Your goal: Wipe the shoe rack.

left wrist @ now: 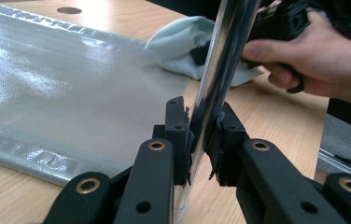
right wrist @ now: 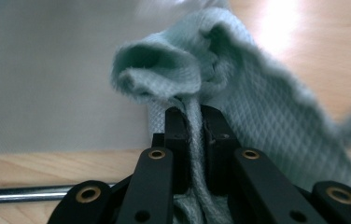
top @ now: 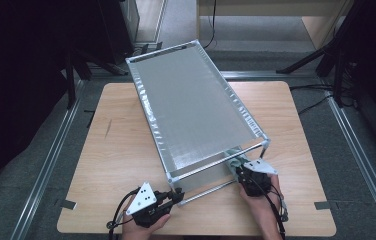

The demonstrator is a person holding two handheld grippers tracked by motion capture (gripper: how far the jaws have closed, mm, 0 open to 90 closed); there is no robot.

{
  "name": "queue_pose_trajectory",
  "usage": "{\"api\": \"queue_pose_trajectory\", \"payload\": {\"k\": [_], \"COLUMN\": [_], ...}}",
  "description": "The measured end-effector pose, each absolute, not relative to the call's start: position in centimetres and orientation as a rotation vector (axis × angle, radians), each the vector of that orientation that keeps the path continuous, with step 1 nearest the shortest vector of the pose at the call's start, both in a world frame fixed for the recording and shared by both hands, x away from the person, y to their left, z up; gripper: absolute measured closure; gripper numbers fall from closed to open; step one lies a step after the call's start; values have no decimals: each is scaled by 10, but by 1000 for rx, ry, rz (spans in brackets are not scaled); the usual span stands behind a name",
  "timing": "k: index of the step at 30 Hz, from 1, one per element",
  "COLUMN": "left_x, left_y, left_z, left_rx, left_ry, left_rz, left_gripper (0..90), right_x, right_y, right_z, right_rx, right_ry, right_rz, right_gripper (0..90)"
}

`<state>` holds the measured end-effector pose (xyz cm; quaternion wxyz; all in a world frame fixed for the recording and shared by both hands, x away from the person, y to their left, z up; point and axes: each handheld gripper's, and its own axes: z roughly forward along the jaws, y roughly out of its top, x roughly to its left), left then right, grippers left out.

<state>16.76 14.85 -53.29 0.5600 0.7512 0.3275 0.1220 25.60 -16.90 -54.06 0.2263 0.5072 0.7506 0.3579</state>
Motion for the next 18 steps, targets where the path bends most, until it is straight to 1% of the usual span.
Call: {"api": "queue_pose_trajectory", "payload": {"k": [4, 18], "left_x": [167, 167], "left_y": [148, 148], "left_z": [-533, -533], "left_rx": [1775, 1774], "left_ry": [769, 768], "left_rz": [291, 283], "left_gripper": [797, 796], "right_x": [255, 222], "right_y": [-154, -75], "right_z": [-547, -551], "right_rx": [1371, 1191], "right_ry": [2129, 2355], "right_rz": [957, 1089], "right_gripper": [825, 824]}}
